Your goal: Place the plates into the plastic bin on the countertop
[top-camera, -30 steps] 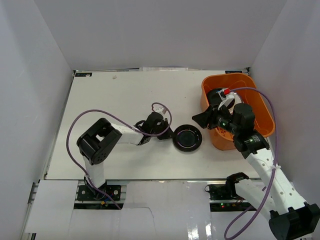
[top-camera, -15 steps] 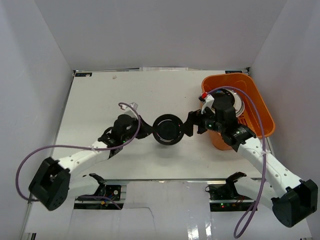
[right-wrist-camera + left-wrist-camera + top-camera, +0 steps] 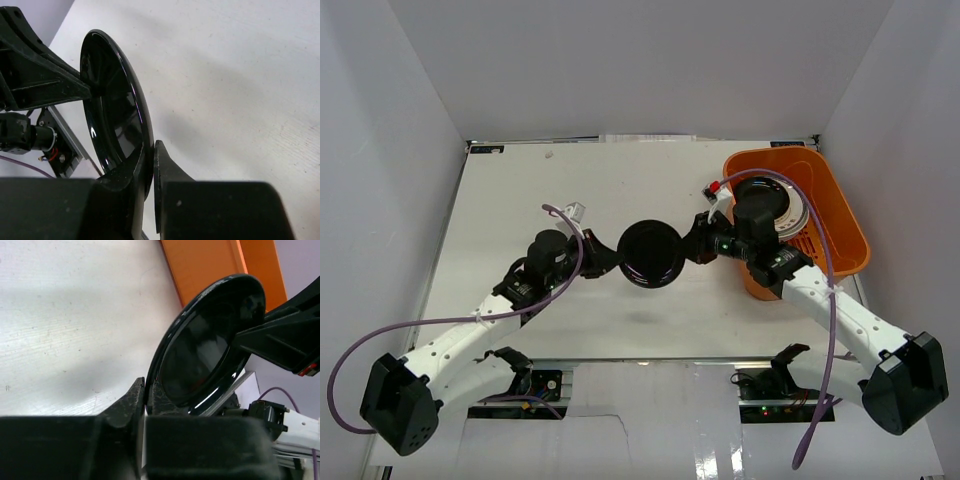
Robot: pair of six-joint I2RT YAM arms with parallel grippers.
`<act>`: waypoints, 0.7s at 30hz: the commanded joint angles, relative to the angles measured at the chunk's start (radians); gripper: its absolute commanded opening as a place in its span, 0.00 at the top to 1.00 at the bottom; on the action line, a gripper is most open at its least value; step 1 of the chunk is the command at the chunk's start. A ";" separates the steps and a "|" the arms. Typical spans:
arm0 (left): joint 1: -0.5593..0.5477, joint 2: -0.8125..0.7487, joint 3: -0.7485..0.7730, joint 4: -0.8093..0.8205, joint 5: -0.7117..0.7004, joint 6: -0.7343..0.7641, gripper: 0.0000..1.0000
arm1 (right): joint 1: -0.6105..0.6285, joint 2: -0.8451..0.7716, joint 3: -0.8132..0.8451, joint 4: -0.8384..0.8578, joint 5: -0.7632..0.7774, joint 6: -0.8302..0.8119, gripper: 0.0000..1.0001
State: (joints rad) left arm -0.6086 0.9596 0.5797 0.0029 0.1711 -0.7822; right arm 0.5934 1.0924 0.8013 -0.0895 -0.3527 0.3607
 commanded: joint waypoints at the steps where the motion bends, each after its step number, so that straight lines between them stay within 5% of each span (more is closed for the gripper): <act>1: 0.003 -0.050 0.098 -0.064 0.007 0.044 0.81 | 0.006 -0.031 0.021 0.131 0.055 0.041 0.92; 2: 0.003 -0.064 0.114 -0.108 -0.013 0.075 0.61 | 0.002 -0.035 0.032 0.128 0.082 0.043 0.92; 6: 0.004 -0.157 0.219 -0.245 -0.077 0.184 0.09 | -0.107 -0.072 0.119 0.097 0.179 0.037 0.92; 7: 0.004 -0.174 0.268 -0.280 -0.090 0.213 0.03 | -0.156 -0.097 0.128 0.094 0.196 0.044 0.92; 11: 0.004 -0.237 0.354 -0.472 -0.195 0.366 0.02 | -0.491 -0.126 0.147 0.102 0.248 0.110 0.92; 14: 0.004 -0.272 0.327 -0.523 -0.284 0.409 0.02 | -0.634 -0.092 0.142 0.118 0.314 0.147 0.92; 21: 0.004 -0.335 0.134 -0.459 -0.366 0.445 0.02 | -0.750 0.127 0.133 0.180 0.394 0.167 0.92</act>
State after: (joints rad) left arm -0.6086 0.6357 0.7856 -0.4271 -0.1261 -0.3805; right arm -0.1402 1.1385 0.9146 0.0376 -0.0120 0.5110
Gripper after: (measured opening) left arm 0.978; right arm 0.111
